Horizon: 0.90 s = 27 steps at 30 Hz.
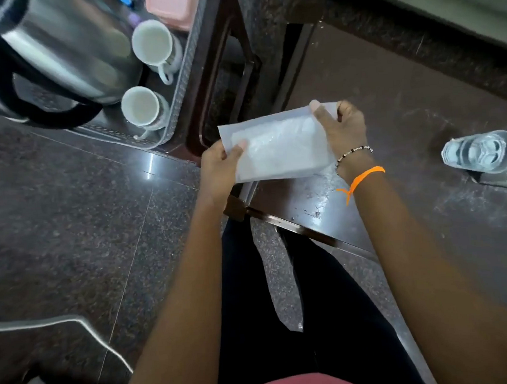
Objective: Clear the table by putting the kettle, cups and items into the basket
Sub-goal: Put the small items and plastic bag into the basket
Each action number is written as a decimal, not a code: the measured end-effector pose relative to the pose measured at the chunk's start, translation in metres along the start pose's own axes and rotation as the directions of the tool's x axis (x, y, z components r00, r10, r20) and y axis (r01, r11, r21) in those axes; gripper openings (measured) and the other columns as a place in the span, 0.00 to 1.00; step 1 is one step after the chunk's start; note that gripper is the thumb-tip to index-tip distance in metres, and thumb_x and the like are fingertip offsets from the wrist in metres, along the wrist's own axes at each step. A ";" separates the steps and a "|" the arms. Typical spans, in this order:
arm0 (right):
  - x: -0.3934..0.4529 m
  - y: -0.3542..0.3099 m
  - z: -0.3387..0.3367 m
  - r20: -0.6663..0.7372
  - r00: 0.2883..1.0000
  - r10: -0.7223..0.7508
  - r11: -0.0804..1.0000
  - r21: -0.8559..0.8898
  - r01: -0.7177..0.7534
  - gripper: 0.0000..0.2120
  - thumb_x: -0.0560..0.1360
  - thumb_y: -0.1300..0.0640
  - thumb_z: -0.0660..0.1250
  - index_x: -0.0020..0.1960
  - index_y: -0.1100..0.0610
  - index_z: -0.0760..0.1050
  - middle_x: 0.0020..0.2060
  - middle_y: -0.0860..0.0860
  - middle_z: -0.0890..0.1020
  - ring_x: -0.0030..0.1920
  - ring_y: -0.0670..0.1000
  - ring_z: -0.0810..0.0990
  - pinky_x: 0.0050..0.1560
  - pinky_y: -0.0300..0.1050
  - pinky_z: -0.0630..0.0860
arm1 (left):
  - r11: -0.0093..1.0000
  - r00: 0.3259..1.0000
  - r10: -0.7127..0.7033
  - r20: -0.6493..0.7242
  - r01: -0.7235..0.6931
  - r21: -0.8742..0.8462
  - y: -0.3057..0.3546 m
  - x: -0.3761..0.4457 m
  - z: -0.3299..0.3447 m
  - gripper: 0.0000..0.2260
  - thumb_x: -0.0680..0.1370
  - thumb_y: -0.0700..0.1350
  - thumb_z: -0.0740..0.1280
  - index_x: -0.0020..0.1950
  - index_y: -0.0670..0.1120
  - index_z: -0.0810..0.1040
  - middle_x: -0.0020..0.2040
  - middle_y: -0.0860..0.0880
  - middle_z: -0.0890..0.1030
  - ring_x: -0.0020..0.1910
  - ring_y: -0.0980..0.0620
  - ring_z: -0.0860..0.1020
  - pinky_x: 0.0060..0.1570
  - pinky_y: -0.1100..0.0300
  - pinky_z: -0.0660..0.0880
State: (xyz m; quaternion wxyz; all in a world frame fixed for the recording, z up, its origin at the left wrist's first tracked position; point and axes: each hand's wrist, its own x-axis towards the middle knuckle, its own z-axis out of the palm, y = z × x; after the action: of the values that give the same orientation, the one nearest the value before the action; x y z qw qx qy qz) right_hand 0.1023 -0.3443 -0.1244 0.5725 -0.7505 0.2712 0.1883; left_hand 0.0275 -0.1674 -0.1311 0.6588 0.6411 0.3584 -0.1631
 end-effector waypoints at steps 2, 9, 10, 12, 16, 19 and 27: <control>-0.002 -0.004 0.009 0.134 0.990 0.034 0.999 -0.012 -0.033 0.10 0.73 0.56 0.70 0.40 0.52 0.68 0.34 0.46 0.75 0.32 0.40 0.74 0.33 0.33 0.73 | 0.996 0.997 -0.017 -0.073 0.010 -0.088 0.008 0.003 -0.010 0.05 0.79 0.45 0.62 0.50 0.46 0.77 0.43 0.52 0.82 0.40 0.56 0.82 0.37 0.58 0.80; -0.003 -0.039 0.045 0.342 0.939 -0.047 0.988 -0.124 0.095 0.25 0.72 0.72 0.65 0.60 0.53 0.61 0.39 0.56 0.78 0.36 0.49 0.76 0.33 0.40 0.77 | 0.974 0.945 0.189 -0.267 -0.145 0.174 0.049 0.039 -0.061 0.12 0.81 0.47 0.57 0.52 0.39 0.76 0.38 0.49 0.76 0.40 0.58 0.75 0.39 0.68 0.71; 0.000 -0.049 0.052 0.290 0.949 -0.121 0.980 -0.119 0.161 0.22 0.71 0.73 0.65 0.56 0.54 0.63 0.37 0.53 0.76 0.34 0.46 0.75 0.29 0.36 0.76 | 0.980 0.947 0.163 -0.277 -0.123 0.157 0.056 0.045 -0.064 0.11 0.81 0.48 0.57 0.51 0.43 0.76 0.39 0.52 0.76 0.41 0.57 0.75 0.41 0.65 0.72; 0.009 -0.070 0.065 0.167 0.954 -0.247 0.961 -0.086 0.264 0.15 0.71 0.75 0.63 0.47 0.57 0.71 0.34 0.48 0.74 0.29 0.37 0.74 0.25 0.29 0.72 | 0.999 0.954 0.044 -0.297 -0.047 -0.001 0.074 0.055 -0.069 0.12 0.81 0.49 0.55 0.48 0.47 0.76 0.40 0.53 0.76 0.39 0.54 0.75 0.43 0.57 0.73; 0.031 -0.110 0.090 -0.030 0.953 -0.301 0.946 0.119 0.303 0.17 0.73 0.73 0.62 0.42 0.50 0.76 0.27 0.41 0.77 0.28 0.37 0.70 0.31 0.31 0.70 | 0.983 0.977 -0.003 -0.215 -0.037 -0.181 0.098 0.069 -0.083 0.14 0.82 0.49 0.53 0.46 0.46 0.74 0.30 0.51 0.77 0.21 0.58 0.71 0.25 0.66 0.68; 0.050 -0.134 0.132 -0.059 0.947 -0.315 0.942 0.102 0.319 0.15 0.72 0.74 0.60 0.50 0.59 0.78 0.30 0.39 0.79 0.29 0.35 0.71 0.34 0.29 0.70 | 0.989 0.989 0.054 -0.140 -0.073 -0.132 0.103 0.078 -0.088 0.12 0.82 0.43 0.55 0.42 0.48 0.74 0.34 0.49 0.76 0.22 0.63 0.72 0.25 0.72 0.68; 0.086 -0.168 0.237 -0.096 0.948 -0.304 0.952 -0.064 0.299 0.21 0.69 0.77 0.54 0.56 0.66 0.78 0.55 0.59 0.81 0.50 0.50 0.77 0.54 0.39 0.73 | 0.993 0.997 0.066 -0.051 -0.070 -0.094 0.107 0.098 -0.089 0.12 0.79 0.38 0.58 0.39 0.50 0.73 0.32 0.49 0.76 0.28 0.58 0.72 0.28 0.75 0.68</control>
State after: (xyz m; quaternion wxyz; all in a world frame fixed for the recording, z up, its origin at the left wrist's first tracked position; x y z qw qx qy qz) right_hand 0.2807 -0.0994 -0.1128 0.5612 -0.8056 0.1782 0.0655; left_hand 0.1438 -0.0443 -0.1125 0.6851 0.6245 0.3593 -0.1079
